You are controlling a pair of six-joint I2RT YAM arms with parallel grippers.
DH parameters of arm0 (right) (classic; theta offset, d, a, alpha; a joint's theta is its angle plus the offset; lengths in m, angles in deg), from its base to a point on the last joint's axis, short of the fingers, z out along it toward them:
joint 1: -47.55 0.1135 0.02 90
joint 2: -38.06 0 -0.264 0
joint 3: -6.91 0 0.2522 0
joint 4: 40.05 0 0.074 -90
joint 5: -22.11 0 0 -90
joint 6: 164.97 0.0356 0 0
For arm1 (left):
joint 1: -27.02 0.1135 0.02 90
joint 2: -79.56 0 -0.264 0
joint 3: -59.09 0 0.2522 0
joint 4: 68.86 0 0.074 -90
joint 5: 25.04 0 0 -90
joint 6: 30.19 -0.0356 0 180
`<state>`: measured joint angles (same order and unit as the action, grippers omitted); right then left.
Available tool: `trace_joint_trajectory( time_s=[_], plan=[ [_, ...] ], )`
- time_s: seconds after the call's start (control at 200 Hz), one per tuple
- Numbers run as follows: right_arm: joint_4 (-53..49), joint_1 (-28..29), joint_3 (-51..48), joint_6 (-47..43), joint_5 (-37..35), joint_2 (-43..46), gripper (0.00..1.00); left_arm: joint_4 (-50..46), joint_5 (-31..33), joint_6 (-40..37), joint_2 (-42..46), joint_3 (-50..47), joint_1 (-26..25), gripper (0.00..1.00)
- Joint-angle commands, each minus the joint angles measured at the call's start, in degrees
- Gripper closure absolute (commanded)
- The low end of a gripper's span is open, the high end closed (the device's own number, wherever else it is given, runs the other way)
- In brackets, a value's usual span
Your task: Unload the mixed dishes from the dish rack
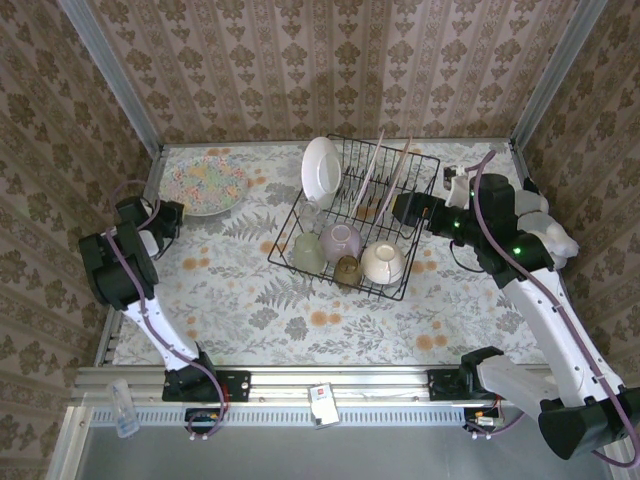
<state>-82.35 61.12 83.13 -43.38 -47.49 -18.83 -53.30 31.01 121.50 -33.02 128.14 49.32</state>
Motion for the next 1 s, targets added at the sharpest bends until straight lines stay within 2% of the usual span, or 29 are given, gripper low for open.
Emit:
trace_joint_trajectory(
  time_s=[0.0, 0.255, 0.31, 0.62, 0.735, 0.75, 0.775, 0.805, 0.915, 0.995],
  plan=[
    [1.58, 0.41, -1.34, -1.77, 2.44, 0.75, 0.00, 7.32, -1.18, 0.55, -1.42, 1.49, 0.79, 1.00],
    [5.31, 0.65, -3.15, -1.72, 11.60, 1.76, 0.00, 6.81, -1.44, 0.44, -4.55, 2.90, 0.81, 1.00],
    [6.85, 0.78, -3.92, -1.04, 13.41, 2.10, 0.00, 6.85, -1.63, 0.45, -5.08, 3.07, 0.73, 0.96],
    [6.58, 1.08, -4.53, -1.36, 12.83, 2.21, 0.00, 3.22, -0.54, -0.89, -3.53, 2.54, 0.63, 0.59],
    [6.27, 1.19, -4.40, -1.59, 11.43, 2.17, 0.00, -0.21, 0.40, -1.27, -1.79, 1.98, 0.62, 0.39],
    [6.22, 1.20, -4.44, -1.67, 11.11, 2.16, 0.00, -0.67, 0.54, -1.23, -1.53, 1.90, 0.63, 0.35],
    [6.16, 1.17, -4.50, -1.68, 10.80, 2.16, 0.00, -1.23, 0.90, -1.30, -1.01, 1.64, 0.62, 0.14],
    [6.22, 1.26, -4.45, -1.63, 10.34, 2.12, 0.00, -1.98, 1.44, -1.46, -0.18, 1.22, 0.61, 0.01],
    [6.64, 1.31, -4.17, -1.52, 8.52, 1.48, 0.00, -6.77, 3.46, -2.56, 3.33, 0.31, 0.54, 0.00],
    [6.75, 1.48, -3.43, -1.46, 7.54, 0.89, 0.00, -14.23, 6.27, -3.83, 6.57, 0.28, 0.63, 0.00]
  ],
)
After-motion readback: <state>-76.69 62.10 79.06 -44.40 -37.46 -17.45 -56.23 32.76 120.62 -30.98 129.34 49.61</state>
